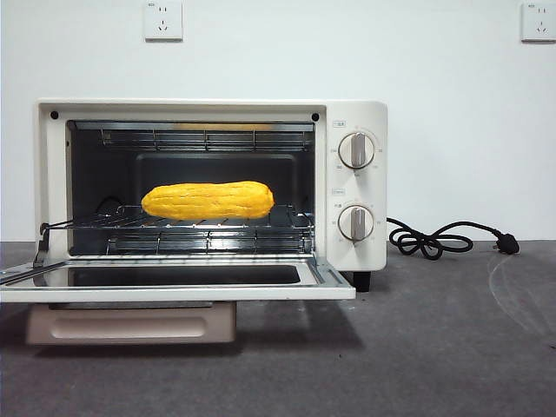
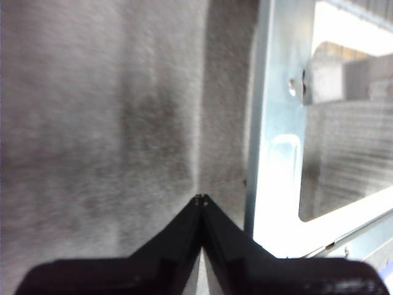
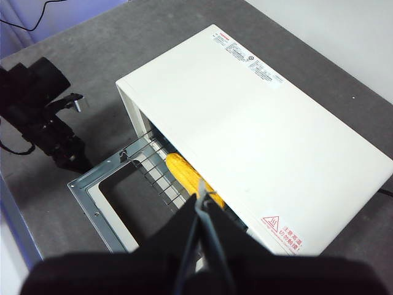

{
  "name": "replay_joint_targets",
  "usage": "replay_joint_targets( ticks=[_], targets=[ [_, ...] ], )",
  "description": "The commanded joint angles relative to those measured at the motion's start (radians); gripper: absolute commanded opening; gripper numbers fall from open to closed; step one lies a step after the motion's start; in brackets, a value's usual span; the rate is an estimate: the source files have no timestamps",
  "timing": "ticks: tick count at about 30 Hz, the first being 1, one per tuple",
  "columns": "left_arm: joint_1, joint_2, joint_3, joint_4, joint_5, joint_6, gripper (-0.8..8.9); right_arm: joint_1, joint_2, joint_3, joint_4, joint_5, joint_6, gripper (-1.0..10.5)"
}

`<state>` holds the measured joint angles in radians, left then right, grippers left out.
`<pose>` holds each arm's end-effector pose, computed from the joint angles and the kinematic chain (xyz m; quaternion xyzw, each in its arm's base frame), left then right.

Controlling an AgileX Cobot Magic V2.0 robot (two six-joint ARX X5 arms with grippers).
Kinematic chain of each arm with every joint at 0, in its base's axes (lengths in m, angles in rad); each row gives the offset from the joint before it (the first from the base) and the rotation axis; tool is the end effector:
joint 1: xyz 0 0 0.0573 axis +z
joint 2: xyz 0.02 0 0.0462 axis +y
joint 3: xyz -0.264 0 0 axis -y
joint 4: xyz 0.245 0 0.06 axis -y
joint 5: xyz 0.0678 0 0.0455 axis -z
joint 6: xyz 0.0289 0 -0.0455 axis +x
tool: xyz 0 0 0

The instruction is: Take the corn from the table,put the corn in the oven

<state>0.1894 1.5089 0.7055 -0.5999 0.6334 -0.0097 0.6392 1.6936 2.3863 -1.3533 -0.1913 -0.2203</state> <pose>0.2312 0.0269 0.1425 -0.2617 0.5924 -0.1653 0.7438 0.2202 0.1705 0.5091 -0.1667 0.2724 0.4141 0.8524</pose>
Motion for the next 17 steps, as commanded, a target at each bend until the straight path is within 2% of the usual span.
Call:
replay_joint_targets(
  ticks=[1,7,11,17],
  targets=[
    [-0.014,0.015,-0.002,-0.012,0.026,0.022,-0.08,0.000,0.003,0.000,-0.022,-0.004,0.008,-0.1],
    [-0.018,0.016,-0.002,-0.012,0.184,0.034,-0.08,0.000,0.003,0.000,-0.023,-0.103,0.012,-0.1],
    [-0.018,0.016,-0.002,-0.014,0.198,0.036,-0.08,0.000,0.003,0.000,-0.024,-0.154,0.024,-0.1],
    [-0.017,0.016,0.006,-0.025,0.216,0.037,-0.08,0.000,0.003,-0.002,-0.025,-0.158,0.062,-0.1]
  ],
)
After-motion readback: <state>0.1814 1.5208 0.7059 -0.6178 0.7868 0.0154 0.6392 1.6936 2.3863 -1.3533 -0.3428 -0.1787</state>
